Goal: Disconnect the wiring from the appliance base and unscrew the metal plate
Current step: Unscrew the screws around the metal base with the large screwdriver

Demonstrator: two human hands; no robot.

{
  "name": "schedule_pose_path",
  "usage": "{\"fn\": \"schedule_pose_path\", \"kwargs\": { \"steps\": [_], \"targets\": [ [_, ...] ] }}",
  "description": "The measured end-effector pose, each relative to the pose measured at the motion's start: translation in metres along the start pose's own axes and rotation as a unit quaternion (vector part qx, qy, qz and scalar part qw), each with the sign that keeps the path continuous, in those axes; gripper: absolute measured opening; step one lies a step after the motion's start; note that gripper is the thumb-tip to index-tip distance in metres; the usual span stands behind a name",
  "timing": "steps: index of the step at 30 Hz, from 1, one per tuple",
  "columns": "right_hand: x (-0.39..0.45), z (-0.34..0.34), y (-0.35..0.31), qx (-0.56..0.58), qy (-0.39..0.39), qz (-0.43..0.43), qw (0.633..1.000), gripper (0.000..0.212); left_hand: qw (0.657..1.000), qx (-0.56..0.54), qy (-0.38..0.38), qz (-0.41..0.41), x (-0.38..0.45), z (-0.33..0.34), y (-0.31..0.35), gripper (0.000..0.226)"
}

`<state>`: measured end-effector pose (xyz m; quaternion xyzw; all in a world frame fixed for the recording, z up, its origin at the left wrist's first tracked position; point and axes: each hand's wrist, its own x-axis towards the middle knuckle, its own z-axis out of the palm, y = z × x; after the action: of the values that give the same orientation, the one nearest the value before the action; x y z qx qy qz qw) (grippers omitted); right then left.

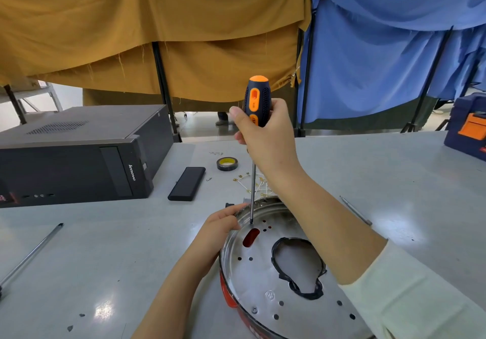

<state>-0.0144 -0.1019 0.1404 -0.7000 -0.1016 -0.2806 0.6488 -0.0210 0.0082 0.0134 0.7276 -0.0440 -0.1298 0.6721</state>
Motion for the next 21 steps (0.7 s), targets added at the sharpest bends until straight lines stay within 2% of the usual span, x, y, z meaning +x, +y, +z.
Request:
{"fn": "schedule_pose_path", "kwargs": {
  "steps": [3, 5, 6, 9, 11, 15, 18, 21],
  "targets": [
    [-0.003, 0.004, 0.0, -0.01, 0.002, -0.002, 1.0, 0.018, 1.0, 0.005, 0.002, 0.0, -0.001, 0.001, 0.0, 0.051],
    [-0.001, 0.004, 0.0, 0.017, 0.005, -0.009, 1.0, 0.019, 1.0, 0.005, 0.0, 0.003, -0.001, 0.0, -0.001, 0.051],
    [0.0, 0.002, 0.0, 0.054, -0.027, 0.004, 0.998, 0.022, 1.0, 0.006, 0.001, 0.003, -0.001, 0.0, 0.0, 0.052],
    [0.006, -0.003, -0.003, 0.162, -0.249, 0.057, 0.953, 0.031, 1.0, 0.003, 0.001, 0.002, -0.001, 0.0, 0.0, 0.052],
    [0.006, 0.0, -0.003, 0.151, -0.293, 0.051, 0.943, 0.029, 1.0, 0.001, 0.003, -0.003, -0.001, -0.001, 0.0, 0.052],
    [-0.001, 0.007, -0.003, 0.093, -0.224, 0.003, 0.97, 0.025, 1.0, -0.002, -0.004, -0.003, -0.002, 0.0, 0.0, 0.051],
    [-0.004, 0.004, -0.001, 0.007, -0.105, -0.055, 0.993, 0.034, 1.0, 0.008, -0.008, 0.002, -0.002, 0.0, 0.002, 0.051],
    [-0.004, 0.0, -0.003, -0.004, -0.057, -0.03, 0.998, 0.027, 1.0, 0.015, 0.001, 0.004, -0.001, 0.0, 0.002, 0.051]
  ]
}}
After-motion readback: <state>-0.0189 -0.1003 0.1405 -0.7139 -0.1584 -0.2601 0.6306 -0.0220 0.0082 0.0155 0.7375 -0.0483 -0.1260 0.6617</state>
